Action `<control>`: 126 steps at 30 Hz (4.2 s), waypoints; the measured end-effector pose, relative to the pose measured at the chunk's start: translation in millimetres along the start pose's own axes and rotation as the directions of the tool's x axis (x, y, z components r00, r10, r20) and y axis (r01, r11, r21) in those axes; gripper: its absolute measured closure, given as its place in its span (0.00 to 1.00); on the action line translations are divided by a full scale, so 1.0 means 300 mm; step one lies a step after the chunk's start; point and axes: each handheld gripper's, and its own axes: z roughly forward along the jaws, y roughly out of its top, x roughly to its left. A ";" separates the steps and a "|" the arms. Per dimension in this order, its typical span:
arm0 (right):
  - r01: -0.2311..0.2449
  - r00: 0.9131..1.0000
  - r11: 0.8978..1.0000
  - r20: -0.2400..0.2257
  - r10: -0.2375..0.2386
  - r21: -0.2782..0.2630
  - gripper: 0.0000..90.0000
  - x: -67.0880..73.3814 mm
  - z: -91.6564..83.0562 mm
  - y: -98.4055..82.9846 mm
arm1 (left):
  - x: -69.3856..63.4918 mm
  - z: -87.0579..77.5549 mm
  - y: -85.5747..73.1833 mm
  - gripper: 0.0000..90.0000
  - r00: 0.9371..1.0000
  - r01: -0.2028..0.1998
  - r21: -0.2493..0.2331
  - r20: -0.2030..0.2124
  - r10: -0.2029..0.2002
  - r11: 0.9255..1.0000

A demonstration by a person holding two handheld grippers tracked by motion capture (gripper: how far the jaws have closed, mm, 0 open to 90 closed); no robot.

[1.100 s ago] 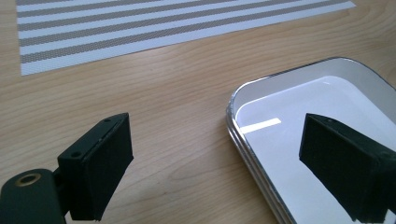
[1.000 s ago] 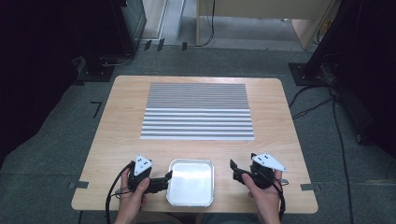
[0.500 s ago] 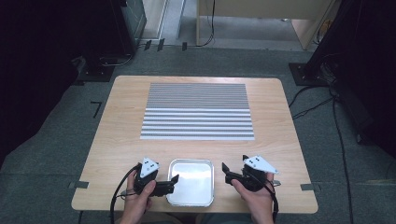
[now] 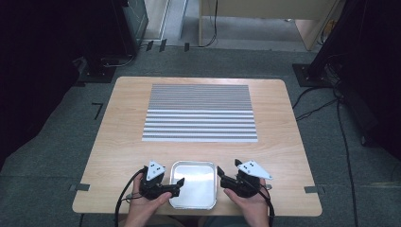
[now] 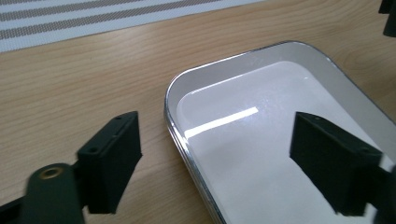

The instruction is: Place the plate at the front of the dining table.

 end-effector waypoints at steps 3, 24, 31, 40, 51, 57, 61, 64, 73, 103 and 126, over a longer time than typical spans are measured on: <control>-0.002 0.999 1.000 -0.034 0.003 0.027 0.49 0.012 0.004 -0.007 | 0.003 0.001 -0.001 0.32 1.000 0.025 0.003 -0.015 -0.025 1.000; -0.208 0.962 0.958 -0.139 0.237 0.196 0.90 0.029 0.024 -0.054 | 0.092 -0.024 0.006 0.86 0.987 0.133 0.068 0.087 -0.139 0.989; -0.241 0.957 0.949 -0.112 0.268 0.204 0.95 0.027 0.028 -0.063 | 0.089 -0.016 0.002 0.87 0.981 0.137 0.090 0.124 -0.148 0.986; -0.321 0.925 0.917 -0.129 0.357 0.238 0.98 0.010 0.031 -0.065 | 0.090 -0.013 0.000 0.87 0.980 0.129 0.108 0.136 -0.144 0.986; -0.345 0.912 0.909 -0.146 0.384 0.235 0.97 0.000 0.036 -0.072 | 0.105 -0.003 -0.007 0.86 0.973 0.158 0.126 0.150 -0.176 0.979; -0.367 0.896 0.901 -0.172 0.409 0.233 0.98 -0.011 0.037 -0.076 | 0.113 -0.013 -0.003 0.88 0.964 0.179 0.112 0.177 -0.197 0.977; -0.395 0.876 0.894 -0.206 0.436 0.213 0.98 -0.020 0.030 -0.071 | 0.117 -0.012 -0.004 0.87 0.961 0.182 0.111 0.189 -0.200 0.977; -0.395 0.876 0.895 -0.210 0.435 0.207 0.97 -0.023 0.031 -0.071 | 0.119 -0.005 -0.007 0.85 0.959 0.187 0.120 0.193 -0.207 0.975; -0.403 0.873 0.886 -0.195 0.447 0.229 0.96 -0.022 0.044 -0.082 | 0.136 0.004 -0.014 0.83 0.941 0.238 0.136 0.214 -0.263 0.962; -0.313 0.934 0.936 -0.124 0.334 0.161 0.95 0.004 0.009 -0.052 | 0.101 0.011 -0.007 0.76 0.947 0.197 0.116 0.236 -0.220 0.974; -0.296 0.954 0.947 -0.009 0.299 0.127 0.96 0.046 -0.003 -0.059 | 0.057 0.016 -0.006 0.76 0.973 0.123 0.113 0.182 -0.142 0.986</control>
